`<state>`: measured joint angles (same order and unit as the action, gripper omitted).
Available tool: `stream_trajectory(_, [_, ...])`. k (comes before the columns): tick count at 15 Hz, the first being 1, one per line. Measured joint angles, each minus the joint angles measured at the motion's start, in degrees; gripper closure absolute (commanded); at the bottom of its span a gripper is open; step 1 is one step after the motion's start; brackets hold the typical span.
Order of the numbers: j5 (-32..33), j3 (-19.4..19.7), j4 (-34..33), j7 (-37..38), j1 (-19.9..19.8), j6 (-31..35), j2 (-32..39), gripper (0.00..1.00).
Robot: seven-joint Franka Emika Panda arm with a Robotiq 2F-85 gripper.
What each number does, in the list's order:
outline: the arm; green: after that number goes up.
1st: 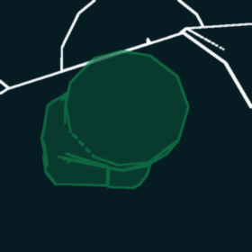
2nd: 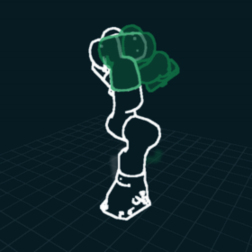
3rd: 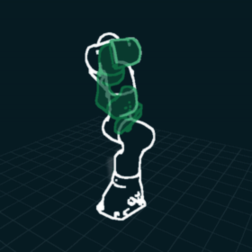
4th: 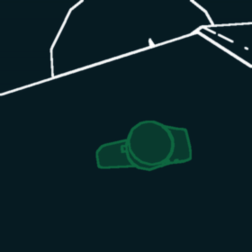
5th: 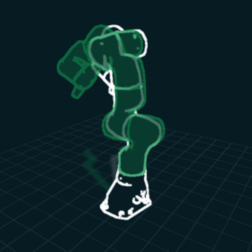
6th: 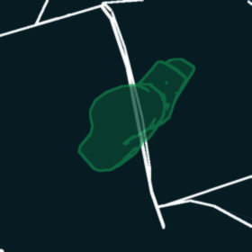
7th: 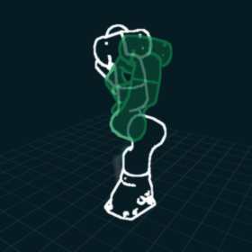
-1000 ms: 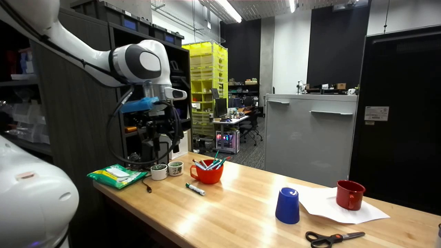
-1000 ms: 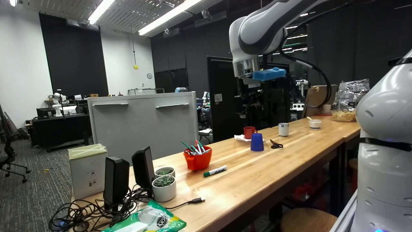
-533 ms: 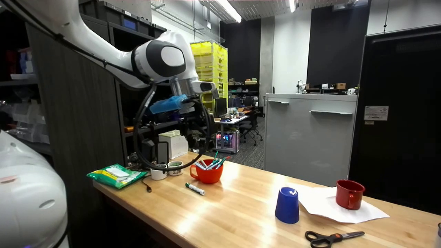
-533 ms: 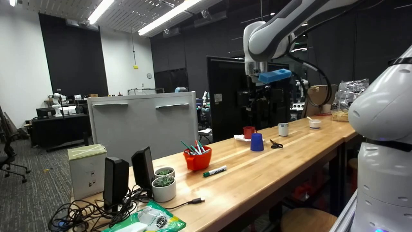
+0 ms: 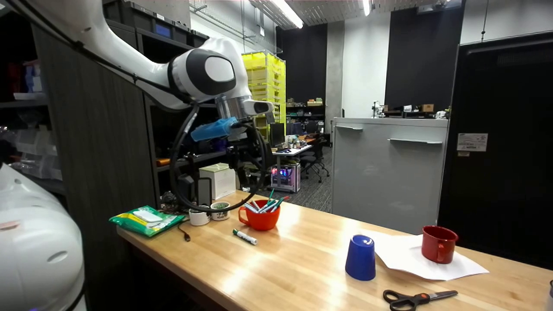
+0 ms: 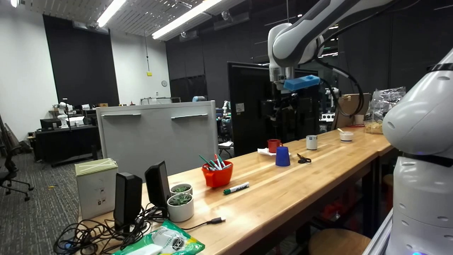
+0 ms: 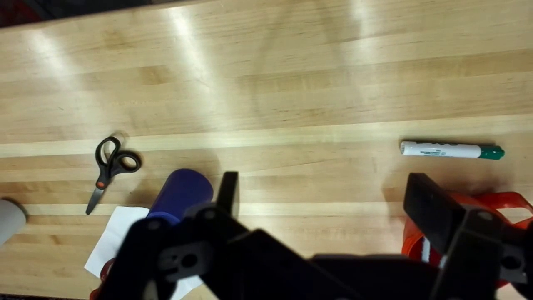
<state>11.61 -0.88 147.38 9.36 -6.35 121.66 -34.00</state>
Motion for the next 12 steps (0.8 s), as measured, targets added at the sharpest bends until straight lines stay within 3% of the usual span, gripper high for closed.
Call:
stream_trajectory(6, [-0.02, 4.54, -1.8, -0.52, -2.41, -0.02, 2.98, 0.0])
stream_trajectory(12, [-0.02, 10.31, -8.17, -5.17, -5.8, 1.0, 11.01, 0.0])
